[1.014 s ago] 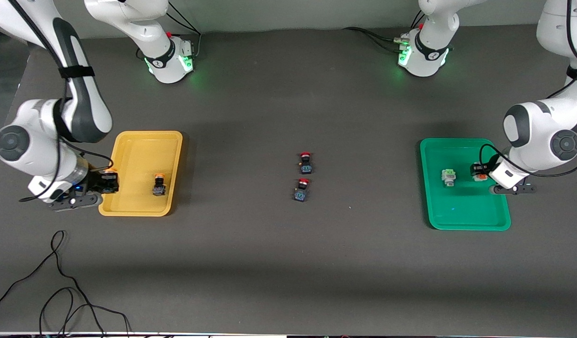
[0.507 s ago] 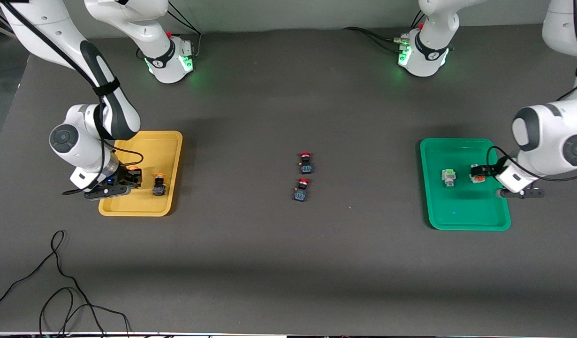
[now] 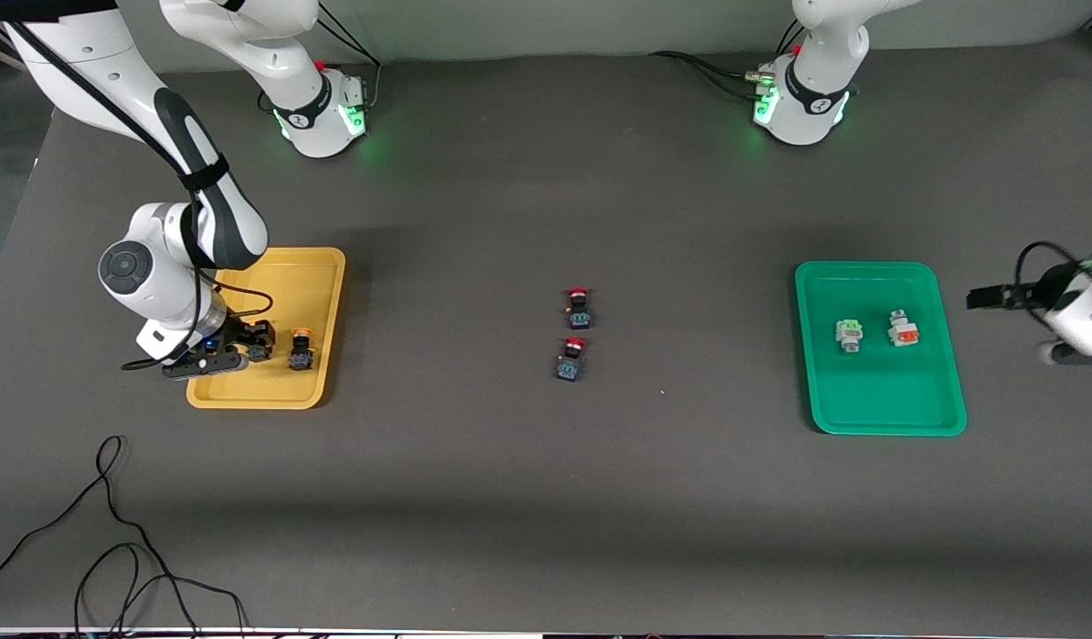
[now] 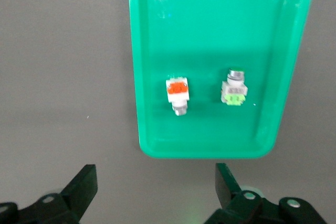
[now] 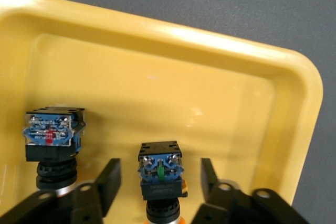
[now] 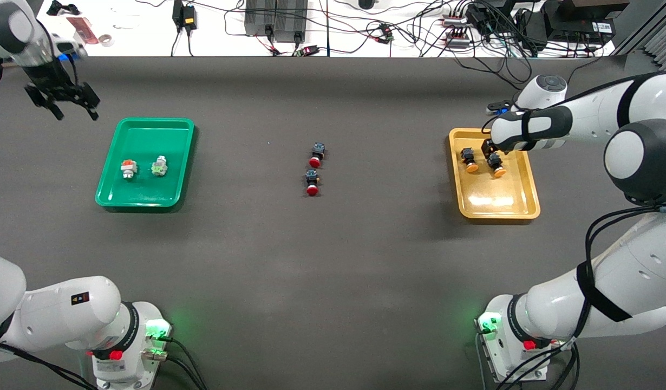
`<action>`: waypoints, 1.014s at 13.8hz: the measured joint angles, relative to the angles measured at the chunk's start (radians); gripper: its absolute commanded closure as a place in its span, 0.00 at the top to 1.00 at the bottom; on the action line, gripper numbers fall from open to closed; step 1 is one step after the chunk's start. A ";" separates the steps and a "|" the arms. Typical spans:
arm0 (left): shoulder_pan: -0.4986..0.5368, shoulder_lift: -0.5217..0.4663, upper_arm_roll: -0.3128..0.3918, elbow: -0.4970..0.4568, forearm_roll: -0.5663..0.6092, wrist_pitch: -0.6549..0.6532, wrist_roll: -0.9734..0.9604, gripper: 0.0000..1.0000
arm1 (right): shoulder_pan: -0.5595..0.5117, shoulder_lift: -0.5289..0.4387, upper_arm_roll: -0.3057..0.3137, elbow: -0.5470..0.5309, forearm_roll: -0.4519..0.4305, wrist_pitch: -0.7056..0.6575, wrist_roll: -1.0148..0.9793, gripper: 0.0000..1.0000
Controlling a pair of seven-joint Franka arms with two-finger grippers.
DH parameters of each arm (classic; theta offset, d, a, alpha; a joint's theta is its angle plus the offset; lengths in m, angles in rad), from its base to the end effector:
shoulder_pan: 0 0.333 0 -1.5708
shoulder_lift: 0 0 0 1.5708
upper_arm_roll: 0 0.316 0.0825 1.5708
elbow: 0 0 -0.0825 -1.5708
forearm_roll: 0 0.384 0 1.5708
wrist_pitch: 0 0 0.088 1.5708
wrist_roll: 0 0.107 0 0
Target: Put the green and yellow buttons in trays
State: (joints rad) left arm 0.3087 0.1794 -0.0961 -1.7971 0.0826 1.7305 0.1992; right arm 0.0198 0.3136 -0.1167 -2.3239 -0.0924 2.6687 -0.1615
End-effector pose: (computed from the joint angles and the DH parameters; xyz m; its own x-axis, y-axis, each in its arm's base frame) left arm 0.5670 0.1327 0.4289 0.9683 -0.0088 -0.2498 -0.0116 -0.9999 -0.0095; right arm 0.5228 -0.0496 0.2085 0.9882 0.1525 0.0151 0.1507 -0.9850 0.0840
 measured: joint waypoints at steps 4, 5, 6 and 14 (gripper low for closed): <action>-0.006 -0.098 -0.061 0.061 -0.043 -0.124 -0.003 1.00 | 0.000 -0.080 0.004 0.041 0.002 -0.105 0.032 1.00; -0.024 -0.105 -0.072 0.090 -0.046 -0.156 -0.014 1.00 | -0.001 -0.122 0.012 0.071 0.002 -0.180 0.057 1.00; -0.060 -0.107 -0.069 0.118 -0.047 -0.182 -0.042 1.00 | 0.000 -0.163 0.024 0.114 0.002 -0.280 0.077 1.00; -0.355 -0.123 0.058 0.208 -0.078 -0.264 -0.199 1.00 | -0.001 -0.308 0.043 0.559 0.004 -0.956 0.099 1.00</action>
State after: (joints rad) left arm -0.0463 0.0566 -0.0382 -1.5893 0.0044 1.4663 -0.0003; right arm 0.0184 0.0059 -0.0735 -1.7654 -0.0881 1.7126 -0.0626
